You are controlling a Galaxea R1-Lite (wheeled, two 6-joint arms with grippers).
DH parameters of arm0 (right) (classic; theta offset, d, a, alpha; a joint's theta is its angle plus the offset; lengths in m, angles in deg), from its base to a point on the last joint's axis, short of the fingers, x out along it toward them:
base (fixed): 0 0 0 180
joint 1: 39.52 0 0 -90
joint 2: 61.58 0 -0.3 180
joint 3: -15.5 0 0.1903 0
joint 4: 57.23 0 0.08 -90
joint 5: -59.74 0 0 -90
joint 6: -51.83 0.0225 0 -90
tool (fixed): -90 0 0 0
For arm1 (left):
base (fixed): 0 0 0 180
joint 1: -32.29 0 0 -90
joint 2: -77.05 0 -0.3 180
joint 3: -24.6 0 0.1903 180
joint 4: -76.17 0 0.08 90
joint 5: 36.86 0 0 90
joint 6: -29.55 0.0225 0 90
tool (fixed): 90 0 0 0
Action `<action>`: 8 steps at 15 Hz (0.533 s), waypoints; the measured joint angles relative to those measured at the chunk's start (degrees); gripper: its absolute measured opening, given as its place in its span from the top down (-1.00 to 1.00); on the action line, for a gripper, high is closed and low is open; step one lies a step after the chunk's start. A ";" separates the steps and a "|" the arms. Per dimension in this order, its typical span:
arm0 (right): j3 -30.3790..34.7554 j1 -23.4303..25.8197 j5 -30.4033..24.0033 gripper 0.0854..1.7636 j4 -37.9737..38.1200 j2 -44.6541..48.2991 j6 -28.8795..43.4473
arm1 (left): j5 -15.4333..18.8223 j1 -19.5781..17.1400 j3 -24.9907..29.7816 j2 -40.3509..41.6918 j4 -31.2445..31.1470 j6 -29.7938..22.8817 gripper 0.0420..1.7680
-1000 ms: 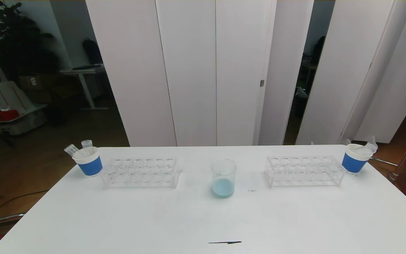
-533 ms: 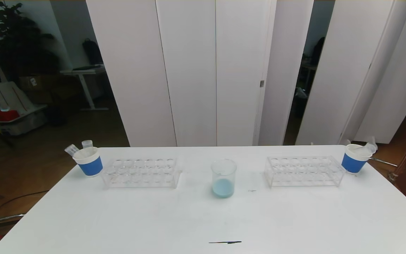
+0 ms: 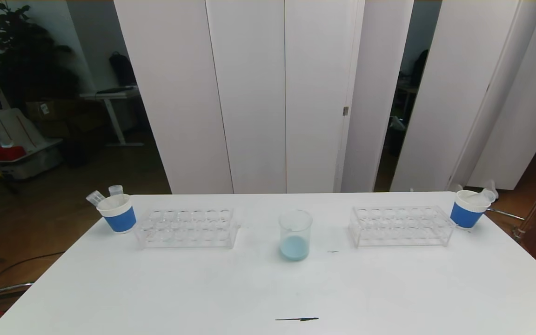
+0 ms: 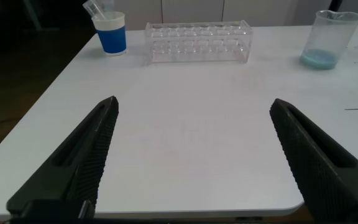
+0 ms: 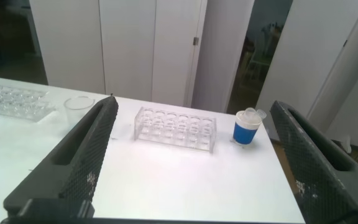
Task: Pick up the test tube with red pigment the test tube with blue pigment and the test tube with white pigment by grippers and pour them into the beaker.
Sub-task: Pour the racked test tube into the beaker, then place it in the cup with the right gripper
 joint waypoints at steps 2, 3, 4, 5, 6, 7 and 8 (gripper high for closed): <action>7.29 -0.88 0.77 -0.98 1.18 5.90 1.34 | 0.00 0.00 0.00 0.00 0.00 0.00 -0.97; 10.79 -1.18 1.73 -0.98 1.44 8.12 2.26 | 0.00 0.00 0.00 0.00 0.00 0.00 -0.97; 14.20 -1.38 2.86 -0.98 1.49 10.08 3.07 | 0.00 -0.02 0.00 0.00 0.00 0.00 -0.97; 17.42 -1.49 3.85 -0.98 1.51 11.70 3.93 | 0.00 -0.02 0.00 0.00 0.00 0.02 -0.97; 20.38 -1.55 4.61 -0.98 1.49 13.34 4.43 | 0.00 -0.02 0.00 0.00 0.00 0.02 -0.97; 23.36 -1.65 5.29 -0.98 1.11 14.96 4.53 | 0.00 0.00 0.00 0.00 0.00 0.02 -0.97; 25.81 -1.62 6.80 -0.98 0.91 16.12 4.62 | 0.00 0.01 0.00 0.00 0.00 0.02 -0.97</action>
